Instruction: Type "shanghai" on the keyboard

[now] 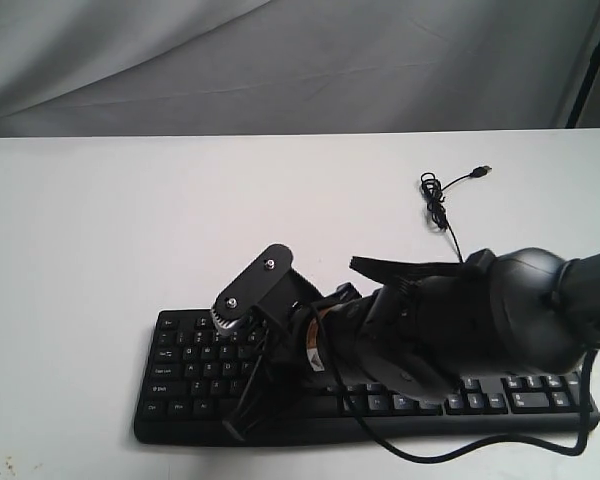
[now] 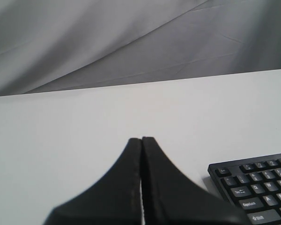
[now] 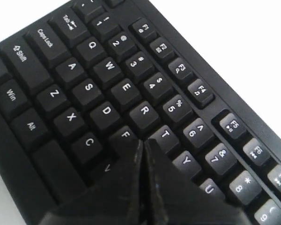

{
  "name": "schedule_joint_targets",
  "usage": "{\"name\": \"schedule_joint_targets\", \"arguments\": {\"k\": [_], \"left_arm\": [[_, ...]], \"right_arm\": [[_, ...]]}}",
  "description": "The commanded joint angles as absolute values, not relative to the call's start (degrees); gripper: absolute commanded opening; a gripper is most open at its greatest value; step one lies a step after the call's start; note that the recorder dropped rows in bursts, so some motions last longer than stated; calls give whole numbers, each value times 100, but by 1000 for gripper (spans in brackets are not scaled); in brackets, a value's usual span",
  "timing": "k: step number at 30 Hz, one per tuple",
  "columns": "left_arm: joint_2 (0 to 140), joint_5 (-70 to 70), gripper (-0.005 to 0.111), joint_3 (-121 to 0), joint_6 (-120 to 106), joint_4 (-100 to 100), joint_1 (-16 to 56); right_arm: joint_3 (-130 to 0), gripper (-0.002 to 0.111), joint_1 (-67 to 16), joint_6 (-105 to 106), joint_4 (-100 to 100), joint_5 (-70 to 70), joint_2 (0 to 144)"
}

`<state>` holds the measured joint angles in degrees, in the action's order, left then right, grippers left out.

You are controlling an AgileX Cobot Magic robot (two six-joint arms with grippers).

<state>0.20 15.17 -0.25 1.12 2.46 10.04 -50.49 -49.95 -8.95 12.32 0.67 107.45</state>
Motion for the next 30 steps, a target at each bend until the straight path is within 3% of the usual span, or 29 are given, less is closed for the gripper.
{"name": "schedule_joint_targets", "arguments": {"k": [1, 30], "left_arm": [[0, 1484, 0, 0, 128, 274, 1024], [0, 1484, 0, 0, 128, 274, 1024]], "right_arm": [[-5084, 0, -5015, -879, 1251, -142, 10774], [-5084, 0, -4984, -879, 1251, -102, 10997]]}}
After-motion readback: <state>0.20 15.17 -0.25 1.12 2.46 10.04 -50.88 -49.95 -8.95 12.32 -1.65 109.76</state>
